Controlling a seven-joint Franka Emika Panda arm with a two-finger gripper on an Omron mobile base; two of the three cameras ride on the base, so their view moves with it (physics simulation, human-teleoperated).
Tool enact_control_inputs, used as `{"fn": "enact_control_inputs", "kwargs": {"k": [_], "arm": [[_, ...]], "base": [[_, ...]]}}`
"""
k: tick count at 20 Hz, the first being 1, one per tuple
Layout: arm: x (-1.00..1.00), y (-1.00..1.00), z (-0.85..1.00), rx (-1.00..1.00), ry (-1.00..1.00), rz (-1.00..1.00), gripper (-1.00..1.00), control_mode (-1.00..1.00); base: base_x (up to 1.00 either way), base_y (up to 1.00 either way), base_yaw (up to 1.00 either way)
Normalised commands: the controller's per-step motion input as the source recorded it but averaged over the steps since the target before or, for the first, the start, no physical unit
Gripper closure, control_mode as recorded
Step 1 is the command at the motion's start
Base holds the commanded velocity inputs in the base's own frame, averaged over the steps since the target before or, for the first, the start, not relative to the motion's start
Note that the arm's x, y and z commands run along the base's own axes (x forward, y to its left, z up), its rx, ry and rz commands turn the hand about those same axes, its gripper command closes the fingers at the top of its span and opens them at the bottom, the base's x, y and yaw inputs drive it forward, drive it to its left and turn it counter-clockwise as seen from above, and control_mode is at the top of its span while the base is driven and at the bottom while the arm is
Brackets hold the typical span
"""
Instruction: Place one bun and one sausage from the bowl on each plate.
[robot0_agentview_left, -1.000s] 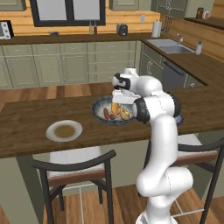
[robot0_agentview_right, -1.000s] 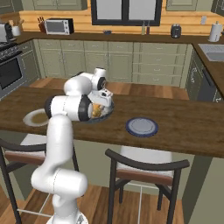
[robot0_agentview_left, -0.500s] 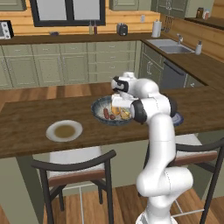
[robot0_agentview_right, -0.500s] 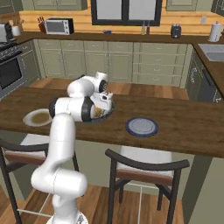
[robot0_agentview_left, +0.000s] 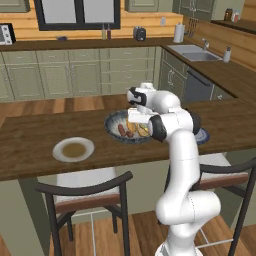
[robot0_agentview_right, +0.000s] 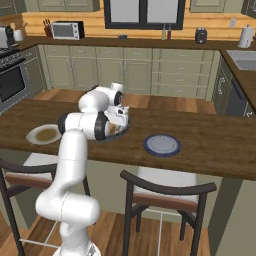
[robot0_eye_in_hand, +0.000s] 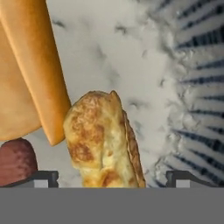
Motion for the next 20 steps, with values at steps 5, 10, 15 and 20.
{"fn": "enact_control_inputs", "kwargs": {"k": [5,10,15,20], "arm": [[0.00,0.00,0.00,0.00,0.00,0.00,1.00,-1.00],[0.00,0.00,0.00,0.00,0.00,0.00,1.00,-1.00],[-0.27,0.00,0.18,0.00,-0.06,0.00,1.00,-1.00],[-0.46,-0.03,0.69,0.00,-0.07,0.01,1.00,-1.00]], "base": [[0.00,0.00,0.00],[0.00,0.00,0.00],[0.00,0.00,0.00],[0.00,0.00,0.00]]}}
